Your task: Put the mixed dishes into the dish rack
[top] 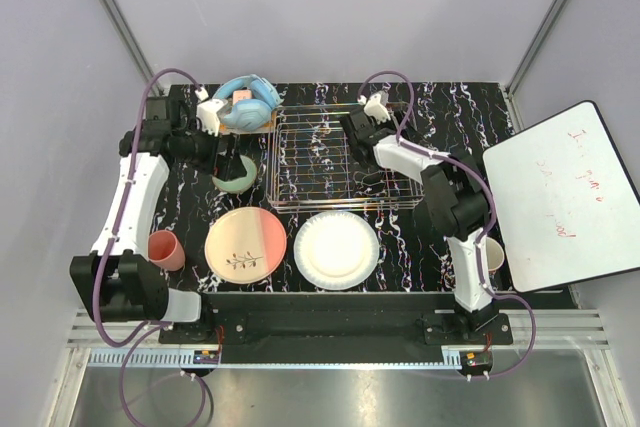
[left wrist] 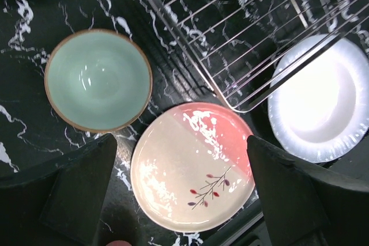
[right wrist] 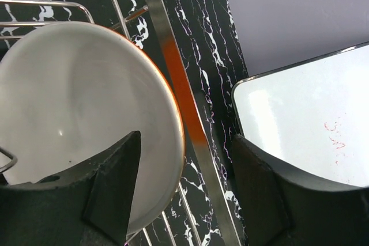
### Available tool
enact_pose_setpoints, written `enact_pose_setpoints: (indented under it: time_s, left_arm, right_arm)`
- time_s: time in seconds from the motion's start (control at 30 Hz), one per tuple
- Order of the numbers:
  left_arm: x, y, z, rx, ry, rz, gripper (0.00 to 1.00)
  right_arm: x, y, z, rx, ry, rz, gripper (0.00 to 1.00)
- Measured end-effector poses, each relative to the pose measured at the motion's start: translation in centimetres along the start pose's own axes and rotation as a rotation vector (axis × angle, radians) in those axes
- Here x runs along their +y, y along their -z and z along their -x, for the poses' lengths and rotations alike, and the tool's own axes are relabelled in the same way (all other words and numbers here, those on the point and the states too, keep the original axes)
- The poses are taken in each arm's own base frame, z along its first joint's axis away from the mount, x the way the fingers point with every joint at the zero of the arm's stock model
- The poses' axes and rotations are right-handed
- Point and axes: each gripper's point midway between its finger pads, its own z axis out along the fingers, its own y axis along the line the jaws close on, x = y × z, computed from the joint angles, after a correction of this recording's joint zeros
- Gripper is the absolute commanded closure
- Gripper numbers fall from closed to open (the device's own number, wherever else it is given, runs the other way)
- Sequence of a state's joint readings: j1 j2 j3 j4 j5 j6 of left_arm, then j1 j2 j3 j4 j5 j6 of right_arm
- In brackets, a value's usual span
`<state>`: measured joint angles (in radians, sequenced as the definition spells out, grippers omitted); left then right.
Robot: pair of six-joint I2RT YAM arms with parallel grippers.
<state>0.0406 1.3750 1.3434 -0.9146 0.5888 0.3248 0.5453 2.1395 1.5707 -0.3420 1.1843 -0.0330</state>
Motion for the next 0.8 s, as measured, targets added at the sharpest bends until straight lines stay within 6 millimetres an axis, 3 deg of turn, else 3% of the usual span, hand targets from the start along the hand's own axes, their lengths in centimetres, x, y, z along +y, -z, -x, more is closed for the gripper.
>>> enact_pose_setpoints:
  time_s: [0.17,0.27,0.37,0.47,0.57,0.63,0.8]
  left_arm:
    - [1.2,-1.1,-3.2,0.075,-0.008,0.045,0.01]
    - [1.8,-1.6,-5.2,0.119,-0.020,0.069,0.01]
    - [2.0,-1.9,-6.9,0.159,-0.035,0.087,0.01]
    - [1.9,-2.3,-7.8,0.173,-0.066,0.102,0.02]
    - [1.7,-3.2,-8.3,0.182,-0.124,0.113,0.02]
    - [1.6,-4.0,-8.5,0.189,-0.170,0.124,0.03]
    - [2.0,-5.7,-7.7,0.182,-0.280,0.175,0.06]
  right_arm:
    - [-0.7,2.3,1.3,-0.030,-0.044,0.031,0.21]
    - [-2.3,6.1,3.7,-0.091,-0.132,0.099,0.20]
    - [-6.2,9.6,6.2,-0.142,-0.291,0.171,0.21]
    - [-11.9,11.6,7.5,-0.181,-0.471,0.201,0.22]
    - [-16.1,12.7,7.1,-0.202,-0.606,0.216,0.25]
    - [-17.7,13.2,6.3,-0.208,-0.658,0.231,0.26]
    - [-17.4,13.2,3.6,-0.190,-0.660,0.256,0.28]
